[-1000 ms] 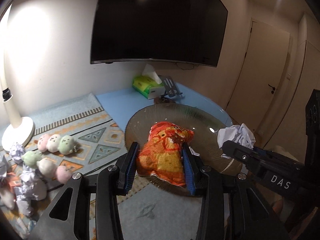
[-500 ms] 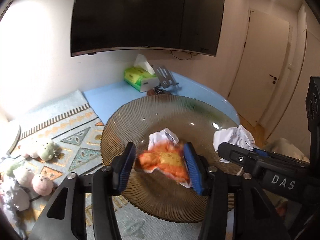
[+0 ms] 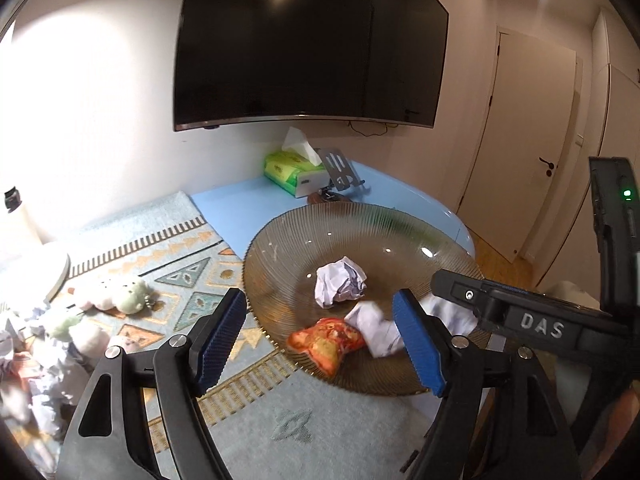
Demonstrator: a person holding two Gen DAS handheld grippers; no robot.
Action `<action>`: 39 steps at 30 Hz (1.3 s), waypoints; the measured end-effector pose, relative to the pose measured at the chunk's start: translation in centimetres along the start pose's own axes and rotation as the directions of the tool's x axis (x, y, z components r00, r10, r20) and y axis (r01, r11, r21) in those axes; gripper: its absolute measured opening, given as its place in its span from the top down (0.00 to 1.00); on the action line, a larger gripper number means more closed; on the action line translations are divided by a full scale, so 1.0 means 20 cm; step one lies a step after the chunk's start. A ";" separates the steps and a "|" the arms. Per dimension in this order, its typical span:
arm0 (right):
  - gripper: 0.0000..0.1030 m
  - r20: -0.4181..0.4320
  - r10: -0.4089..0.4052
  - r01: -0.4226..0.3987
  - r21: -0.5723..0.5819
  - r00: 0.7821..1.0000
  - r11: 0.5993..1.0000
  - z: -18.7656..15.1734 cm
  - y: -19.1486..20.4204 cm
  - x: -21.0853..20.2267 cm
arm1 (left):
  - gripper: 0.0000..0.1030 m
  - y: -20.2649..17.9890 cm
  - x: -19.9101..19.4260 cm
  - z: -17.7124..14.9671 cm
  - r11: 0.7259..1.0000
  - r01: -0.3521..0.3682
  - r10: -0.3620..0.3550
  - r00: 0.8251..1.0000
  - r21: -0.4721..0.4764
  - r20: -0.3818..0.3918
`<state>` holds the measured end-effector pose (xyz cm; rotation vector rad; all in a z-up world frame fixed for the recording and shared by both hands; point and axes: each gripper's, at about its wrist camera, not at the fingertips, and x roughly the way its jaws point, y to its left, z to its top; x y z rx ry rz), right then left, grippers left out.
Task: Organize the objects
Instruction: 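Open the left gripper over the bowl while the right gripper releases its paper, then move both grippers back to the rug toward the bow clip and paper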
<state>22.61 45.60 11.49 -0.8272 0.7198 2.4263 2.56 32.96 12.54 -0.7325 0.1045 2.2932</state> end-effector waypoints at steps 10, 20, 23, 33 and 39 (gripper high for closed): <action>0.36 -0.042 0.204 -0.208 -0.146 0.978 0.967 -0.16 0.40 -0.05 | 0.17 0.29 -0.36 -0.17 0.985 -0.128 0.133 0.991 -0.116 0.034; 0.36 -0.225 0.347 -0.401 -0.279 0.910 0.873 -0.51 0.99 0.07 | 0.15 0.76 -0.76 -0.45 0.910 -0.333 0.348 0.937 -0.246 0.016; 0.36 -0.250 0.347 -0.416 -0.331 0.904 0.847 -0.62 1.13 0.15 | 0.10 0.92 -0.87 -0.55 0.875 -0.387 0.406 0.914 -0.291 0.005; 0.36 -0.352 0.291 -0.421 -0.385 0.890 0.821 -0.89 1.34 0.37 | 0.00 1.24 -0.91 -0.84 0.768 -0.589 0.586 0.805 -0.252 -0.095; 0.36 -0.400 0.279 -0.457 -0.469 0.873 0.756 -0.98 1.45 0.38 | 0.01 1.31 -0.89 -0.86 0.776 -0.552 0.538 0.832 -0.305 -0.137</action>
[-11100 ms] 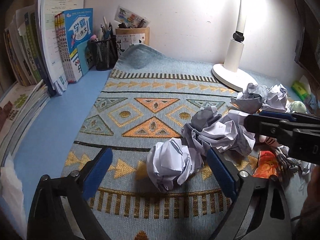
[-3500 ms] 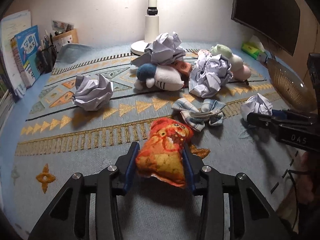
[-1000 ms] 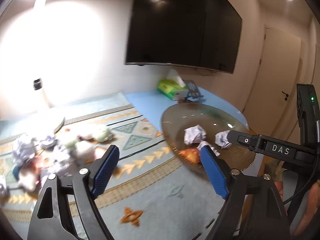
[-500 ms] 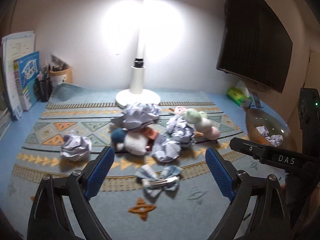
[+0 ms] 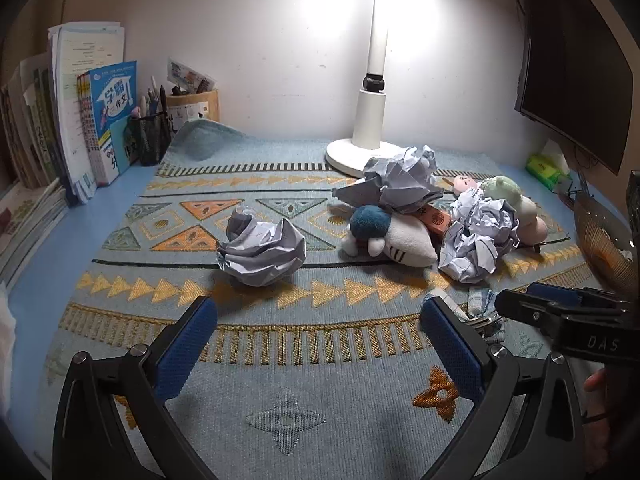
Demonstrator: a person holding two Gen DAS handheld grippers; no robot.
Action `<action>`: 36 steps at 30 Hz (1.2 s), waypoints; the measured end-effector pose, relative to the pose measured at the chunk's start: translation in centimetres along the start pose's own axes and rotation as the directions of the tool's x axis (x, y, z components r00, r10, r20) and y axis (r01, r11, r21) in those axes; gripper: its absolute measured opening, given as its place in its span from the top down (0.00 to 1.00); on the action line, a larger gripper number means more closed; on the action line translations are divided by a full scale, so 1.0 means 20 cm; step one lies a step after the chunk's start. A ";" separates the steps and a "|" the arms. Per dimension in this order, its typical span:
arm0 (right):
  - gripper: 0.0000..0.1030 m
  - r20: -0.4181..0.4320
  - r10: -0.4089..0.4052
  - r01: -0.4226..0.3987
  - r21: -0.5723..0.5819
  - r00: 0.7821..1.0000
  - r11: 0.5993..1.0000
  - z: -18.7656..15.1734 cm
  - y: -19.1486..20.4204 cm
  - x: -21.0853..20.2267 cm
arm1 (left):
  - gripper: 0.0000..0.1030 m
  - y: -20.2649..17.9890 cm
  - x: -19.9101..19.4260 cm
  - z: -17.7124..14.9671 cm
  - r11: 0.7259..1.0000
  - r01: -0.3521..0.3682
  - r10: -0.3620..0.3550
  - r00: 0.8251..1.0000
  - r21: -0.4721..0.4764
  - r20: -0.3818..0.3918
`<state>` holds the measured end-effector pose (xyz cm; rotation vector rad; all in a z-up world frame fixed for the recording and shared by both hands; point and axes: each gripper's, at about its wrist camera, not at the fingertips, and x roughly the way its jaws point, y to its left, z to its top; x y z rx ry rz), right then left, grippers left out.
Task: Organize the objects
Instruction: 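Move both grippers back to the rug toward the bow clip and paper, then grasp the plaid bow hair clip with right while left grasps a paper ball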
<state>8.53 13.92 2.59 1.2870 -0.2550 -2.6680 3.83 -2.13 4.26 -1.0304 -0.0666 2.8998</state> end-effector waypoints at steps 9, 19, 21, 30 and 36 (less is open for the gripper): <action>0.35 -0.036 0.046 -0.047 -0.028 0.998 0.999 0.00 0.01 0.03 | 0.01 0.13 0.01 -0.01 0.989 0.059 -0.063 0.998 -0.137 -0.025; 0.35 -0.054 0.044 -0.049 -0.084 0.998 0.995 -0.01 0.06 0.05 | 0.00 0.11 0.02 0.00 0.993 0.020 -0.024 0.999 -0.113 -0.037; 0.35 -0.056 0.043 -0.048 -0.090 0.998 0.995 0.00 0.06 0.05 | 0.00 0.13 0.04 0.02 0.992 0.004 -0.009 0.999 -0.123 -0.045; 0.20 -0.073 0.044 -0.053 -0.124 0.996 0.991 0.00 0.10 0.07 | 0.01 0.19 0.28 0.21 0.996 -0.073 0.067 0.990 -0.048 -0.128; 0.12 -0.088 -0.017 0.005 -0.131 0.996 0.991 0.01 0.12 0.11 | 0.17 0.12 0.37 0.24 0.992 -0.119 0.122 0.987 0.033 -0.106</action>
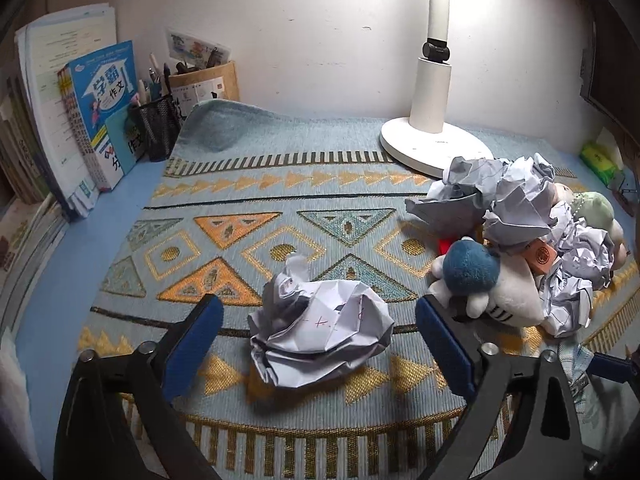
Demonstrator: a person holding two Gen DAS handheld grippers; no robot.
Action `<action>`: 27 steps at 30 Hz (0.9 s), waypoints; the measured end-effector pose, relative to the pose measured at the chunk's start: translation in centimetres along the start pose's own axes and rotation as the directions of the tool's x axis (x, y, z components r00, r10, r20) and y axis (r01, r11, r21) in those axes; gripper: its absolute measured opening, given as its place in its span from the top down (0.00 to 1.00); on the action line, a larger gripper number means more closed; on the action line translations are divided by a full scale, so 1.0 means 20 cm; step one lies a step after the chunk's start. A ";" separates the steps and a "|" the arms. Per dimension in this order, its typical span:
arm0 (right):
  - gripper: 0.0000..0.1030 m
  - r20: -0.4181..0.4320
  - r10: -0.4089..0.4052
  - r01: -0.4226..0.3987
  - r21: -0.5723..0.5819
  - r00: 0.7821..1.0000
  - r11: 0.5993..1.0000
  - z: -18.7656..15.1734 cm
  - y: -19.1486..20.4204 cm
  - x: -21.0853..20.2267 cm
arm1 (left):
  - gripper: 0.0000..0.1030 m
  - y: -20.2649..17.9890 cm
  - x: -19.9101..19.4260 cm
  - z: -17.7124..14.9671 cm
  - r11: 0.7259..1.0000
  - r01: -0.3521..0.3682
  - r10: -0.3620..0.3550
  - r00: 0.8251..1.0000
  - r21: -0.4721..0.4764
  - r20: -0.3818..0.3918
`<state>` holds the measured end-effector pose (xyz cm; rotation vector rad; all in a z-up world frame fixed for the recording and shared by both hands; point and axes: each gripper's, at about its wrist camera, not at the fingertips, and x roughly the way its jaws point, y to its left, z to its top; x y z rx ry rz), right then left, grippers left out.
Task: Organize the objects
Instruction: 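Grasp the plaid bow hair clip with right while left grasps a paper ball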
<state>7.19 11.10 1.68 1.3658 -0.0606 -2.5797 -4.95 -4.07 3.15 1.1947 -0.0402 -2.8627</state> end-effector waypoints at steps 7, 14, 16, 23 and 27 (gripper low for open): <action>0.33 0.007 -0.126 0.126 -0.032 0.992 0.991 0.01 0.06 0.02 | 0.43 -0.03 -0.01 -0.01 0.999 0.026 -0.026 1.000 0.028 0.007; 0.53 0.047 0.009 -0.011 0.026 0.999 1.000 -0.01 -0.04 -0.07 | 0.44 -0.13 -0.16 -0.08 0.995 0.067 -0.071 0.996 0.074 0.054; 0.53 0.058 -0.009 0.005 0.058 0.998 0.998 -0.04 -0.10 -0.12 | 0.44 -0.18 -0.23 -0.13 0.990 0.106 -0.112 0.992 0.093 0.058; 0.53 0.068 -0.149 0.136 0.173 0.986 0.975 -0.13 -0.30 -0.30 | 0.44 -0.46 -0.42 -0.22 0.960 0.228 -0.244 0.966 0.161 0.090; 0.51 0.010 -0.134 0.127 0.255 0.991 0.959 -0.18 -0.42 -0.28 | 0.44 -0.62 -0.42 -0.24 0.943 0.271 -0.292 0.952 0.195 0.088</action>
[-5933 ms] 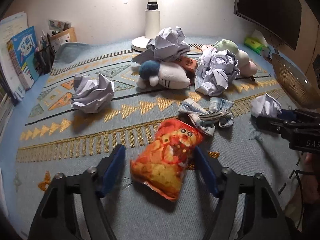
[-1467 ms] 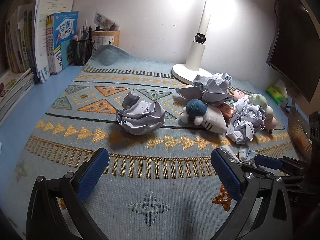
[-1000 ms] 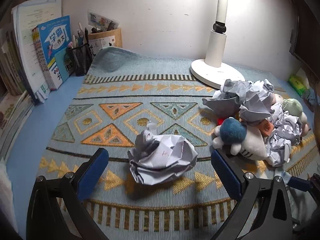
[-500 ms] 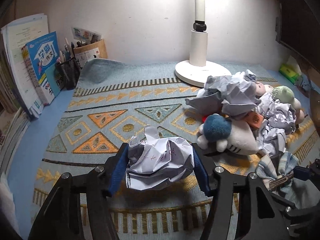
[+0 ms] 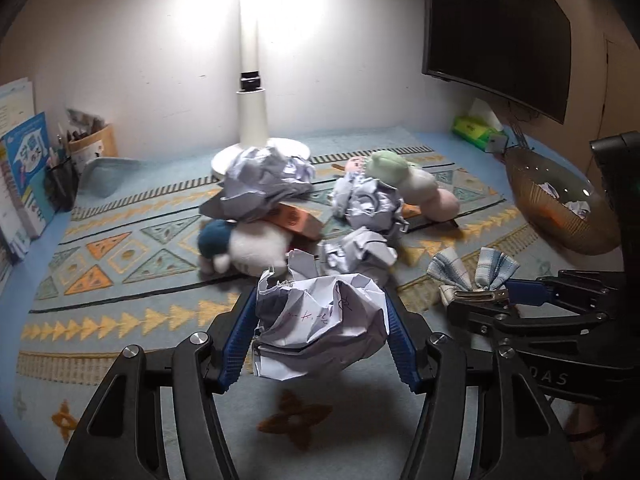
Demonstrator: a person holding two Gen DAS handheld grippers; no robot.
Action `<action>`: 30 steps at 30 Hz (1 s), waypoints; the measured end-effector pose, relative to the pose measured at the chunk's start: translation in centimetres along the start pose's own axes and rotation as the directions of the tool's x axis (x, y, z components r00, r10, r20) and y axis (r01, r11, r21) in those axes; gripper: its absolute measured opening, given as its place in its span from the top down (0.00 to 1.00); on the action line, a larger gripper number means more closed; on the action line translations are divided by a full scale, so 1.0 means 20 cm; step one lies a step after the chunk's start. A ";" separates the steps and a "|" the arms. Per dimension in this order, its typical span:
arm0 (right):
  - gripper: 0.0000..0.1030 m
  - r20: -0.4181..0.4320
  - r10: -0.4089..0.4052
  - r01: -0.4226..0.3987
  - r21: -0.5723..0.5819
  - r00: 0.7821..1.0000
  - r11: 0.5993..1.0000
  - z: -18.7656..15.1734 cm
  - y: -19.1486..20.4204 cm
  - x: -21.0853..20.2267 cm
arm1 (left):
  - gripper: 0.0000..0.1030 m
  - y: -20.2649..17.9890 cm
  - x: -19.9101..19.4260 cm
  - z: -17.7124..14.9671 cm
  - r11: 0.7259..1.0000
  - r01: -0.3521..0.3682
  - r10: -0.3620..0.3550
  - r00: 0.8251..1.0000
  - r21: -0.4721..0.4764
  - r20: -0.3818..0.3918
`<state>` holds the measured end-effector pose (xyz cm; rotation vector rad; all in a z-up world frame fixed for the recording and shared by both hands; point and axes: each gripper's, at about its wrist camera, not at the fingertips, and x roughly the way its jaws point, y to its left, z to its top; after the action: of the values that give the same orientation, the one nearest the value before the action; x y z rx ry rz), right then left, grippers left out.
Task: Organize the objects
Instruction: 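Carry the bow clip with right while left carries the paper ball to the bowl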
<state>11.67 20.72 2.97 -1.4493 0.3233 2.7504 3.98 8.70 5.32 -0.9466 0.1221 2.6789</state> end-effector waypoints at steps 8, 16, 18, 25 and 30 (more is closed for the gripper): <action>0.33 -0.045 0.088 -0.093 -0.125 0.995 0.988 -0.10 -0.02 -0.12 | 0.44 -0.03 0.04 0.00 1.000 0.001 -0.001 1.000 0.027 -0.017; 0.33 -0.013 0.028 -0.030 -0.110 1.000 0.993 -0.03 -0.12 -0.04 | 0.43 0.04 0.04 -0.01 0.999 0.020 -0.021 1.000 -0.038 -0.021; 0.33 -0.011 0.031 -0.033 -0.125 0.999 0.992 -0.02 -0.09 0.00 | 0.43 0.03 0.04 -0.02 0.999 0.020 -0.020 1.000 -0.034 -0.019; 0.71 0.044 -0.027 0.034 -0.170 0.999 0.985 -0.06 0.02 -0.01 | 0.43 0.03 0.05 -0.02 0.999 0.031 -0.032 0.999 -0.037 -0.030; 0.77 0.094 -0.029 0.039 -0.105 0.995 0.994 -0.07 -0.03 -0.14 | 0.43 0.01 0.03 -0.01 0.999 0.036 -0.036 0.999 -0.023 -0.015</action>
<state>14.48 21.23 4.46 -1.3292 0.1497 2.8358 3.64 8.62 4.85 -0.9668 0.0777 2.6463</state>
